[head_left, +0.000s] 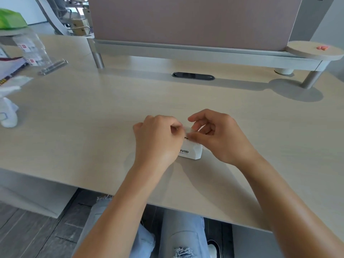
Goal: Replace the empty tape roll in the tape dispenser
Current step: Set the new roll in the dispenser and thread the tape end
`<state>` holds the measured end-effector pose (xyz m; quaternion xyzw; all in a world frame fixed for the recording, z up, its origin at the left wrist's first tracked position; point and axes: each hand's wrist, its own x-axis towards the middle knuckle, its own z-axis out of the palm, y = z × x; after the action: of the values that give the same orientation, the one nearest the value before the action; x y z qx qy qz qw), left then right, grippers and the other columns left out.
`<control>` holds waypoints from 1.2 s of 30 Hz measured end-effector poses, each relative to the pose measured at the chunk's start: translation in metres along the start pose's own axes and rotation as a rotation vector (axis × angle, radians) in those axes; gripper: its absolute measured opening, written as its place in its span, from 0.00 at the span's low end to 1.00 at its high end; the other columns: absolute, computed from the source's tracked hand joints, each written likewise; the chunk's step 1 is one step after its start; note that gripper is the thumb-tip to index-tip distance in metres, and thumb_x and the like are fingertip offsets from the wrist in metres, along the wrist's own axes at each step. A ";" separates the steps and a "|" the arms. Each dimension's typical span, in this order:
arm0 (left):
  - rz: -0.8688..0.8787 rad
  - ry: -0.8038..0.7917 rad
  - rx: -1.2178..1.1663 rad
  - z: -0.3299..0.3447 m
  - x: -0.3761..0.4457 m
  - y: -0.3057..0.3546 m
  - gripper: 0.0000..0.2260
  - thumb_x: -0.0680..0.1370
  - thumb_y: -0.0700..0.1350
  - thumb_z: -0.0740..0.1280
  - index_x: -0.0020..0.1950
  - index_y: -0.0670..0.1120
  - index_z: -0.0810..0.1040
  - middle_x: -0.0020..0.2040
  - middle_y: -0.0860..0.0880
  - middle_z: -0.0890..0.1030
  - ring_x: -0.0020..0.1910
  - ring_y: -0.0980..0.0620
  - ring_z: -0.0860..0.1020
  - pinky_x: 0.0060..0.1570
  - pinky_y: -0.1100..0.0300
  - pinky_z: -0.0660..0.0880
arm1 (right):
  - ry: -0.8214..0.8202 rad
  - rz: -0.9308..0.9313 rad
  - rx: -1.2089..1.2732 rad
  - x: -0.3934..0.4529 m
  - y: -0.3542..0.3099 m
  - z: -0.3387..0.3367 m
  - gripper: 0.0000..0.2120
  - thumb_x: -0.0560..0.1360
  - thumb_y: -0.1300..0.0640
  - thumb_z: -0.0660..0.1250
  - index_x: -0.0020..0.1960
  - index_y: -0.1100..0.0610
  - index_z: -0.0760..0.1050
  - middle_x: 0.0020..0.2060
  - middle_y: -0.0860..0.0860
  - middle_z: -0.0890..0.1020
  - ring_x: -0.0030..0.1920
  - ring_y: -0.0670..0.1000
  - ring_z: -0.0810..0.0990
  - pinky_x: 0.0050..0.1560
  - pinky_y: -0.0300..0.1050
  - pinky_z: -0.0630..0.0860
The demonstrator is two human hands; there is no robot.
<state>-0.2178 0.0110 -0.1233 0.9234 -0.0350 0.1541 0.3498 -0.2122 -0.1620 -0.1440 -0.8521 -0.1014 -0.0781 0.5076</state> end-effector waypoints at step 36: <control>-0.337 -0.168 -0.456 -0.029 0.039 -0.020 0.07 0.71 0.48 0.64 0.42 0.45 0.77 0.40 0.42 0.77 0.36 0.42 0.85 0.45 0.37 0.85 | 0.045 -0.017 -0.435 -0.009 -0.027 0.013 0.23 0.71 0.47 0.79 0.64 0.48 0.77 0.51 0.44 0.81 0.41 0.45 0.83 0.45 0.46 0.80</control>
<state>-0.1848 0.0472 -0.1037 0.8233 0.0566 0.0051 0.5648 -0.2273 -0.1385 -0.1296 -0.9387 -0.0781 -0.1214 0.3132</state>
